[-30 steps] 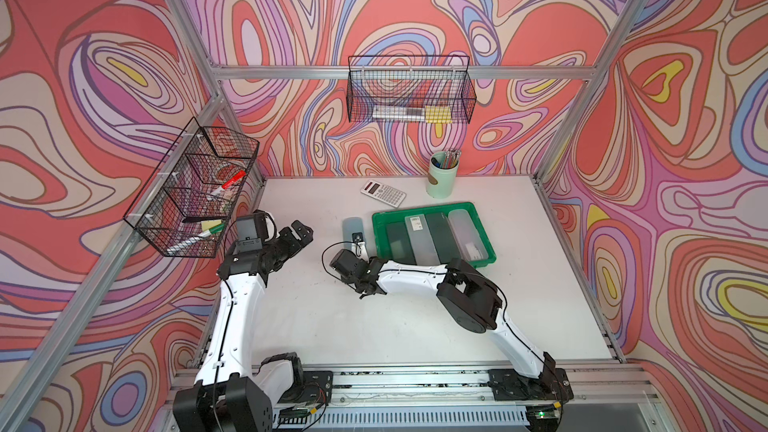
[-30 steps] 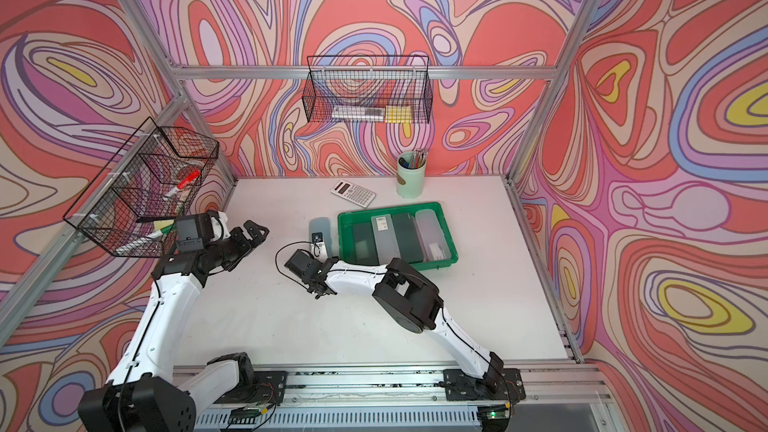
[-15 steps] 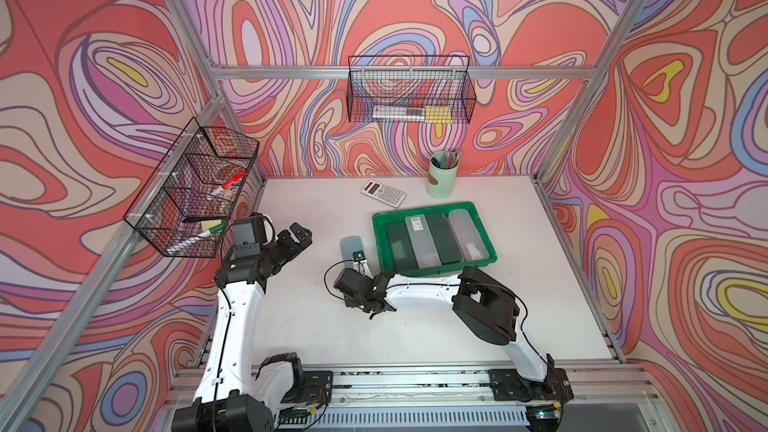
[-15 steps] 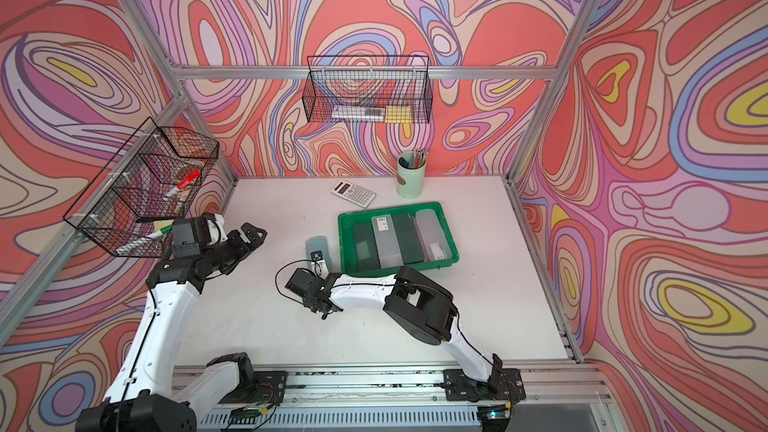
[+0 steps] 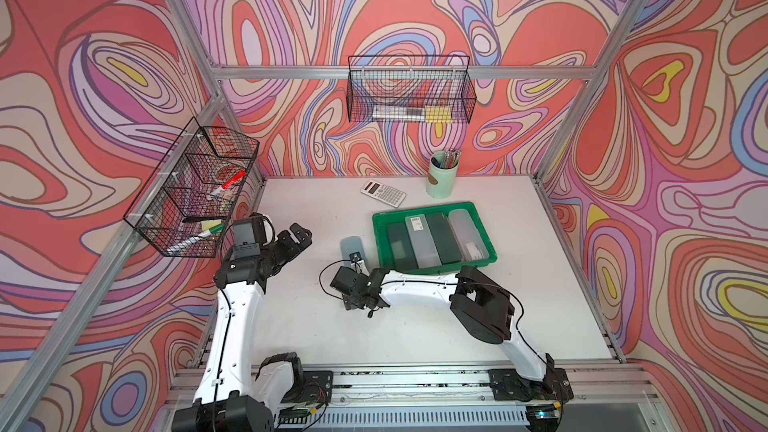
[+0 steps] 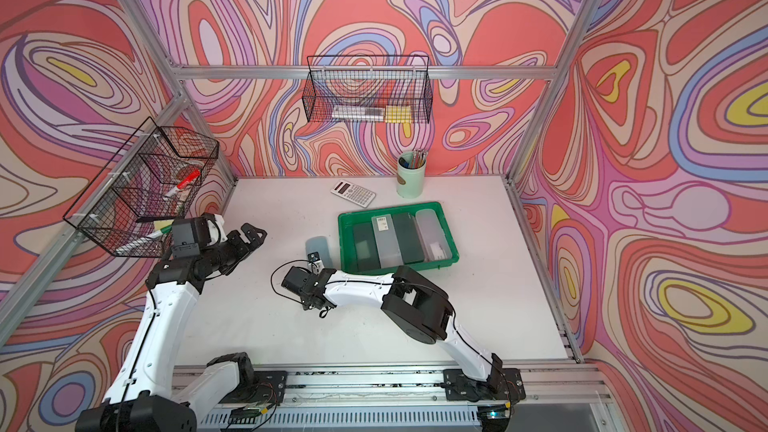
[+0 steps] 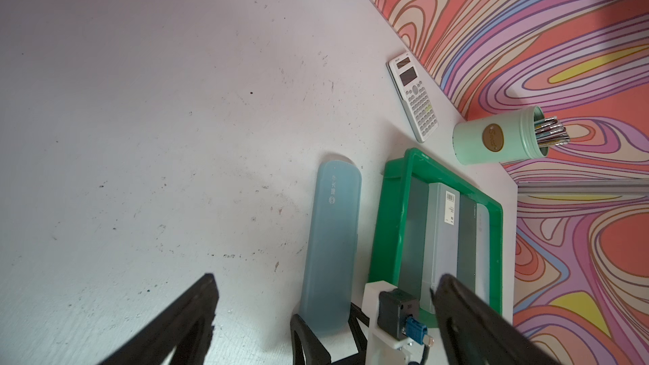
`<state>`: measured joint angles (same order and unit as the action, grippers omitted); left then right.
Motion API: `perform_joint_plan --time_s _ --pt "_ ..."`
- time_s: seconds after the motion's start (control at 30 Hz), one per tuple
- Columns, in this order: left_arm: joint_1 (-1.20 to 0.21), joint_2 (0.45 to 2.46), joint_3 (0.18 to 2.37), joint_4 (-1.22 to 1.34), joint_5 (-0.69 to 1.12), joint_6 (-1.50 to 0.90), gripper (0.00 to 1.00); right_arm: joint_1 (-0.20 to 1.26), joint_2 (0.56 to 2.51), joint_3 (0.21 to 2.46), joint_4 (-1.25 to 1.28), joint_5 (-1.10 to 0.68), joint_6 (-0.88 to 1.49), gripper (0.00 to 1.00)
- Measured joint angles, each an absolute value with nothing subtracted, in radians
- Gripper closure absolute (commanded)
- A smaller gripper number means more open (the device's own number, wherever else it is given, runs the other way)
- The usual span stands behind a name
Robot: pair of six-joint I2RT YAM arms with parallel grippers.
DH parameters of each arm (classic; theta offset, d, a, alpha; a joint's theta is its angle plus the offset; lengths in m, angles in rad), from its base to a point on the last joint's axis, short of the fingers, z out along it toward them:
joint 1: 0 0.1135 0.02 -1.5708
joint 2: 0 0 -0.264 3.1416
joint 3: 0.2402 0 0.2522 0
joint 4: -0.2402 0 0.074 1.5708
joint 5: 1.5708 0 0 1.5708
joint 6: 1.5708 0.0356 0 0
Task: Put the pencil case into the storage box
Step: Pick up the pencil case from the center of the board.
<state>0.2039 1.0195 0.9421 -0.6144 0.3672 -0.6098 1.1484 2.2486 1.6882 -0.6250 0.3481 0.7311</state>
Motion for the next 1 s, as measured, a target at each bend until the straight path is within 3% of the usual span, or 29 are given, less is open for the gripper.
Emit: perform_joint_plan --time_s 0.27,0.4,0.6,1.0 --pt "0.204 1.023 0.942 -0.614 0.367 -0.608 0.01 1.148 2.267 1.709 -0.617 0.356 0.727 0.18" --pt "0.204 1.023 0.942 -0.614 0.367 -0.605 0.01 1.149 2.27 1.709 -0.603 0.368 0.727 0.29" --pt "0.204 1.023 0.942 -0.616 0.366 -0.598 0.01 1.15 2.269 1.695 -0.572 0.387 0.725 0.35" --pt "0.204 0.986 0.943 -0.647 0.365 -0.603 0.01 1.151 2.178 1.571 -0.527 0.417 0.682 0.35"
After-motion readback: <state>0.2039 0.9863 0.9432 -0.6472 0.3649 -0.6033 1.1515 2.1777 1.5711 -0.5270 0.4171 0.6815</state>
